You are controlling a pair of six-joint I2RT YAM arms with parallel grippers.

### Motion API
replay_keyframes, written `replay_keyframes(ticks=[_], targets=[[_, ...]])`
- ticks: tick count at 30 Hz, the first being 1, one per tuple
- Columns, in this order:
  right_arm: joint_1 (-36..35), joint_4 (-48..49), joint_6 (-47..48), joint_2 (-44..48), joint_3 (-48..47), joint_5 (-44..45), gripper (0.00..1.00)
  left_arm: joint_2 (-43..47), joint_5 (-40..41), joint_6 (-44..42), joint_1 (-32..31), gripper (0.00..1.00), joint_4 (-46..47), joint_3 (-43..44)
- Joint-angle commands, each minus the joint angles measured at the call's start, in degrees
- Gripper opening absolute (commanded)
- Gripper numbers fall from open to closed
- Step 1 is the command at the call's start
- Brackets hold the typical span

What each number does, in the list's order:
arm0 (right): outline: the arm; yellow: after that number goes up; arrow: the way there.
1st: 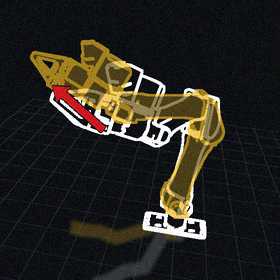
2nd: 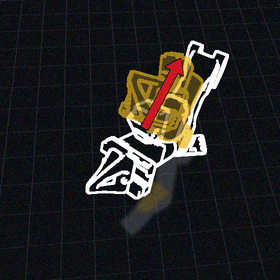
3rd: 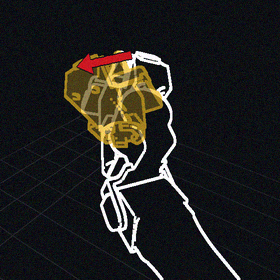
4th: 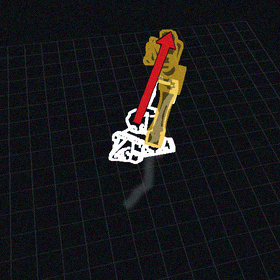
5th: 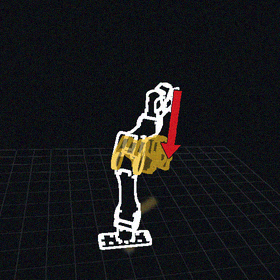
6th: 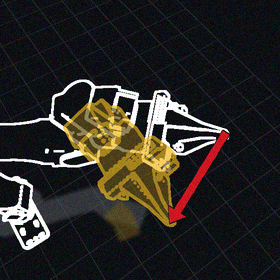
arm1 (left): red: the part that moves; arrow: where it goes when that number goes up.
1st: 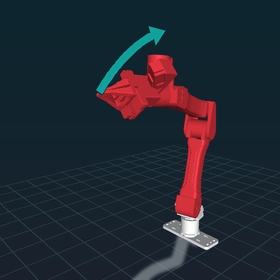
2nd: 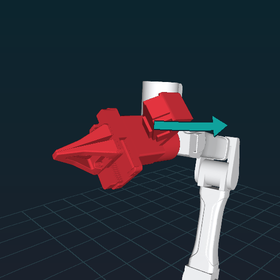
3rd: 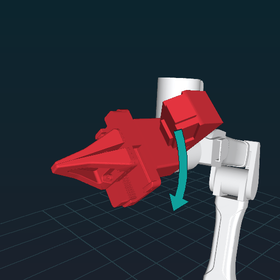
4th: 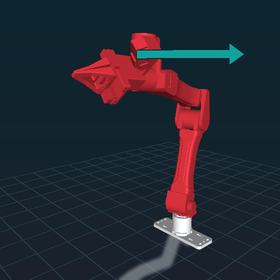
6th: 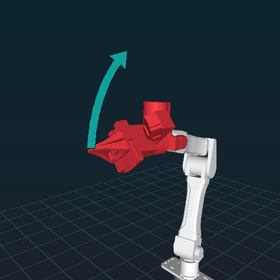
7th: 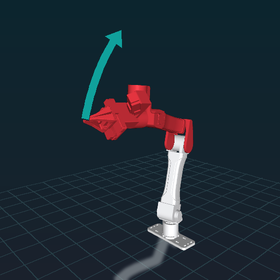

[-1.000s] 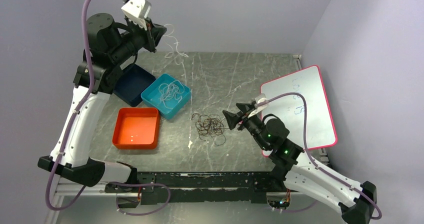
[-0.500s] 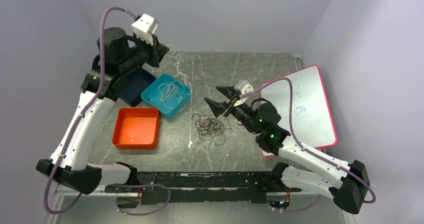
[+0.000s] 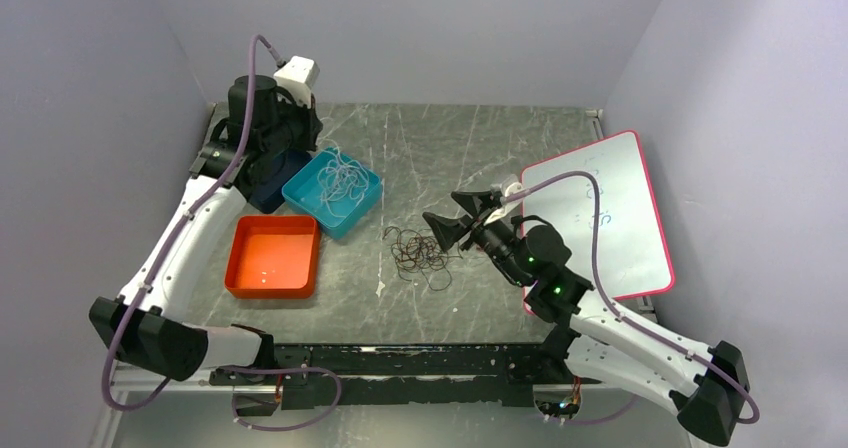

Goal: Untangle the cables

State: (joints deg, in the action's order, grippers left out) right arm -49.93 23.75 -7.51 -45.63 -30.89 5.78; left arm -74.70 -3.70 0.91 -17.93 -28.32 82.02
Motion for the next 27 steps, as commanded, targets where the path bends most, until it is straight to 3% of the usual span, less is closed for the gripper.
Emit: replay_keyframes(ticks=[1,19,27], targets=[[0.0,-2.21,-3.89,1.57,2.08,1.85,0.78,-1.92,4.47,0.03,1.12,0.07,2.36,-1.92],[0.01,-1.61,-5.52,0.77,4.47,1.3,0.8,-6.92,11.23,-0.61,3.19,0.07,6.0,-8.17],[0.01,-1.51,-5.91,0.47,5.36,1.68,0.8,-10.73,8.25,0.35,3.61,0.07,6.91,-10.33]])
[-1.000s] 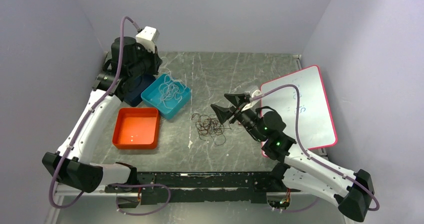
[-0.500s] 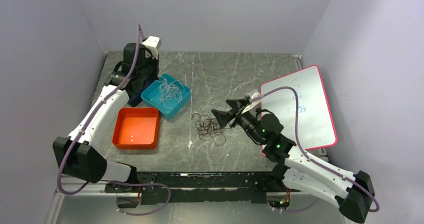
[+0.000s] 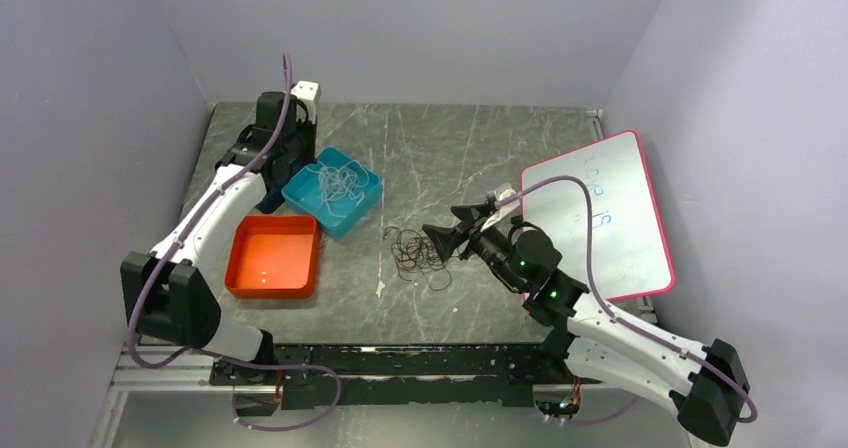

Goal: Untangle the cables

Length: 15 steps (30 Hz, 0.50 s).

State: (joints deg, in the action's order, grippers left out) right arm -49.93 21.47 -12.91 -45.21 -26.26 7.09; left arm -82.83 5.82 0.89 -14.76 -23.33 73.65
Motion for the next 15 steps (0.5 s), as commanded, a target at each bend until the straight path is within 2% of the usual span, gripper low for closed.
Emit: replay_keyframes(ticks=[1,15], targets=[[-0.03,0.68,-0.54,0.18,0.77,0.48,0.8,-3.34,-1.64,0.62,0.44,0.07,2.05,-2.27],[0.01,0.26,-1.06,0.89,2.04,1.0,0.8,-15.84,-8.18,3.1,0.45,0.07,2.17,-2.46]])
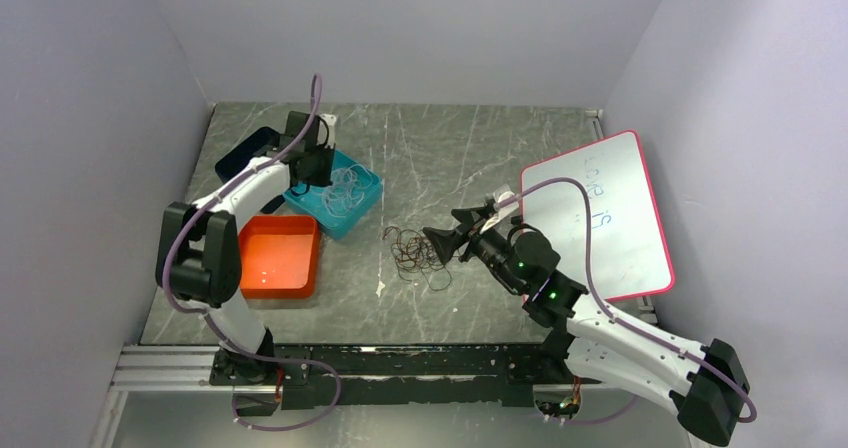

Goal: Untangle the cables

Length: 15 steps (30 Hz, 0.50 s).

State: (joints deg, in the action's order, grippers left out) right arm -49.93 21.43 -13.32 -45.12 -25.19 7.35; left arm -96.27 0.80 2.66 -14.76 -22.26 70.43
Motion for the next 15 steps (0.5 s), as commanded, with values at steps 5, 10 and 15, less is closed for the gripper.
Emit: replay_keyframes(ticks=[5,10,15], targets=[[0.05,-0.51,-0.52,1.59,1.24,0.99,0.8,-6.15,-4.84,3.34,0.47,0.07,2.66,0.27],[0.01,-1.92,0.15,2.37,0.96,1.41,0.8,-9.22,-5.42,4.45,0.47,0.07,4.37,-1.31],[0.02,-3.19,0.9,2.94,0.54,1.69,0.8,-8.53,-4.91,5.08,0.45,0.23,5.17,-2.01]])
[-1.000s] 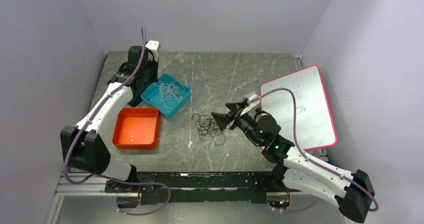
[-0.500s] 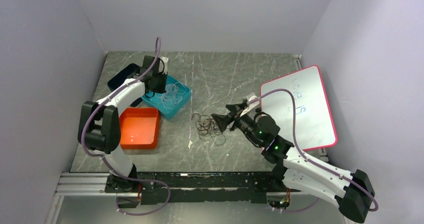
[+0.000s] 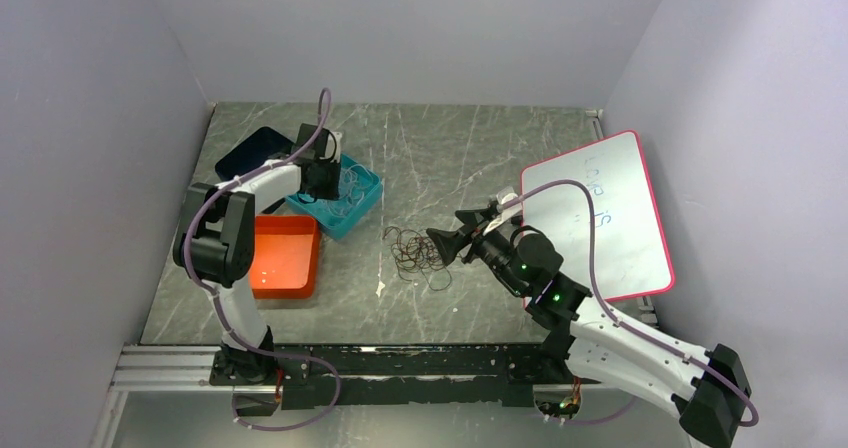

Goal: Untangle the cables

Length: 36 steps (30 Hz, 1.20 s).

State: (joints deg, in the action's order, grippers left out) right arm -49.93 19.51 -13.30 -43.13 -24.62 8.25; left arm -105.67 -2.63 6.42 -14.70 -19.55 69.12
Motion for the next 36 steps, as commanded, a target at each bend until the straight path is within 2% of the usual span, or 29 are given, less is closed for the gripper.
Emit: replay_keyframes(ticks=[1,6,19,22,28,36], targets=[[-0.02,-1.37,0.9,0.88,-0.03,0.87,0.8,1.28,-1.31,1.25,0.38,0.26,2.27,-0.54],[0.01,-1.1,0.29,0.46,-0.01,0.99,0.8,4.31,-1.2,0.74,0.38,0.39,0.51,0.59],[-0.01,0.73,-0.54,-2.53,-0.73,0.22,0.8,11.75,-0.37,-1.54,0.46,0.56,-4.81,3.18],[-0.01,0.88,-0.72,-2.99,-0.93,-0.07,0.8,11.55,-1.61,-2.24,0.46,0.62,-5.87,4.0],[0.01,0.62,-1.02,-2.87,-0.91,0.13,0.8,8.52,-2.38,-4.38,0.46,0.77,-14.49,8.54],[0.01,1.36,-0.94,-3.81,-1.02,-0.24,0.8,7.56,-5.14,-4.88,0.48,0.91,-21.18,7.9]])
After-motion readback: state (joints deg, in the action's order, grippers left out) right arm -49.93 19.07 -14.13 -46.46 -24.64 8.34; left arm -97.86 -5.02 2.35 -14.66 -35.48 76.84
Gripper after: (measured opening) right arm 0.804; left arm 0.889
